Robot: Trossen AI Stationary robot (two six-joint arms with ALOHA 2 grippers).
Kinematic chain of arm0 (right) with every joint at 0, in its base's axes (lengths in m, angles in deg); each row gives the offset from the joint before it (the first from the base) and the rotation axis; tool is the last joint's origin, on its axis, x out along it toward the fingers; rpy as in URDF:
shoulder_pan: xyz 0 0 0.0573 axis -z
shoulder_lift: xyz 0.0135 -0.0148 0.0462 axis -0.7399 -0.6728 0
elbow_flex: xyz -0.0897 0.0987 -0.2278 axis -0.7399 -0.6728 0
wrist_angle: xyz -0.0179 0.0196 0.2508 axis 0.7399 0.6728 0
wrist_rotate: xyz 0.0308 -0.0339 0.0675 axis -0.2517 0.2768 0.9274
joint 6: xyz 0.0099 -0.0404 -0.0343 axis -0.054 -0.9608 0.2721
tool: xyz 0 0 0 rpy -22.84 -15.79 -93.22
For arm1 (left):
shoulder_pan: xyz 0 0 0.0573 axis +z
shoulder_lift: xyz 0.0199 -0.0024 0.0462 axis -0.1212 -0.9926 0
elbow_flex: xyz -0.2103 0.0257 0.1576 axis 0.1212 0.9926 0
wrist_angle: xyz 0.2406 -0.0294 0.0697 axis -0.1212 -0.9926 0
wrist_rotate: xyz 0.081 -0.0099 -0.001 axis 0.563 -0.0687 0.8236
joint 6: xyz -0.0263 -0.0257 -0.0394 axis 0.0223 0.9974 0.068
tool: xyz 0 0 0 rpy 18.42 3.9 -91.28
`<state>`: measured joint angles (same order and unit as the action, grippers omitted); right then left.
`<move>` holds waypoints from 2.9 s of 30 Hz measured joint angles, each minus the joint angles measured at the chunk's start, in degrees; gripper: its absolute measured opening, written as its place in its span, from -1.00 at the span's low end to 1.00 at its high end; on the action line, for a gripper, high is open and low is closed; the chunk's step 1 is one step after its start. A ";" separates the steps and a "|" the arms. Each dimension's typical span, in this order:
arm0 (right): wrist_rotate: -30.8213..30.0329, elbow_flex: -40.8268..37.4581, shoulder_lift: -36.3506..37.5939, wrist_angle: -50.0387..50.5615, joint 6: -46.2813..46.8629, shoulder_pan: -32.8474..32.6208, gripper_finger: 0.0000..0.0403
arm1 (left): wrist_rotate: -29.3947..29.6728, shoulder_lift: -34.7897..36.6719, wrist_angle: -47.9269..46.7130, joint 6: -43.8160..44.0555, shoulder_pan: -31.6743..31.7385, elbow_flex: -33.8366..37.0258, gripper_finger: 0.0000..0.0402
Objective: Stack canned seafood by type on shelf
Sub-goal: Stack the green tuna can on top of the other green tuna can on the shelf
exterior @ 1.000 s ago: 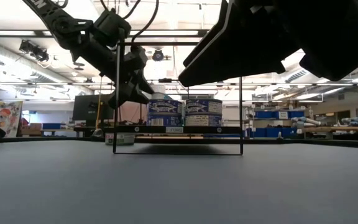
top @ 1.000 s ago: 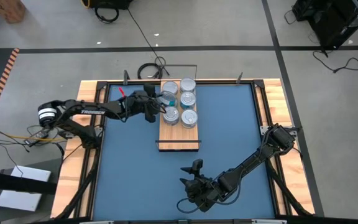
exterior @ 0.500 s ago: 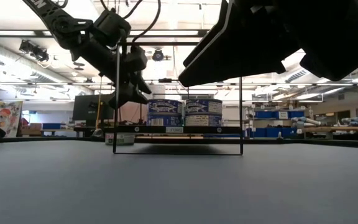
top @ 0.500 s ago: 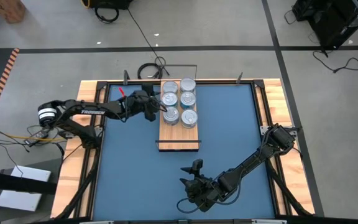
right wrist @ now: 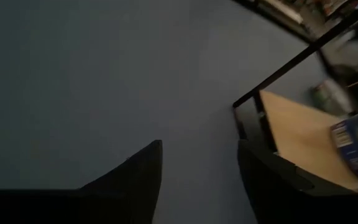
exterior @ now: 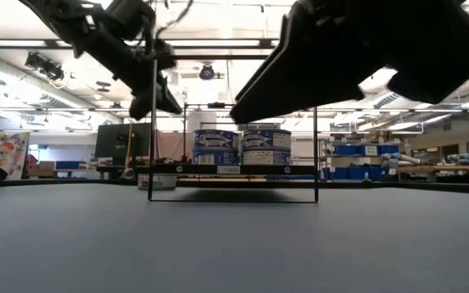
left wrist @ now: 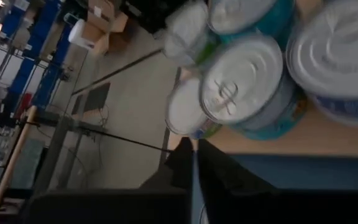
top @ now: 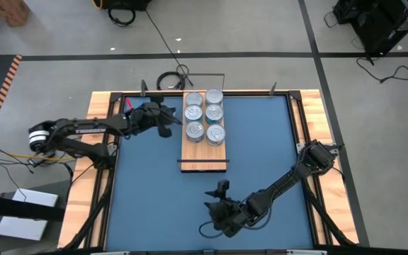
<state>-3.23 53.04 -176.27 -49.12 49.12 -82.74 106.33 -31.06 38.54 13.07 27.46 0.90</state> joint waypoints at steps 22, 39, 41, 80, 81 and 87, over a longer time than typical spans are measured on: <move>13.67 0.00 0.79 -0.37 -2.46 6.17 -0.98 | -10.99 21.61 3.67 14.67 -0.01 9.13 -0.99; 19.11 -6.53 0.98 -13.01 -3.61 8.09 -0.99 | -17.16 31.13 2.92 20.72 0.01 13.62 -0.99; 19.72 -9.12 0.98 -17.09 -2.44 8.17 -1.00 | -18.90 31.10 2.23 20.91 0.00 13.62 -0.99; 18.10 -37.38 38.65 -34.26 -8.00 8.00 -0.99 | -23.51 30.95 -3.64 21.91 -0.05 13.62 -1.00; 18.08 -37.38 39.00 -34.29 -7.99 8.14 -0.99 | -23.51 30.95 -3.65 21.90 -0.05 13.62 -1.00; 18.25 -37.36 39.47 -33.13 -8.44 8.78 -0.98 | -20.61 30.96 -5.31 21.92 -0.05 13.62 -1.00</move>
<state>15.01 15.67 -136.80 -82.26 40.68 -73.96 85.72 -0.10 33.23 35.00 27.41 14.51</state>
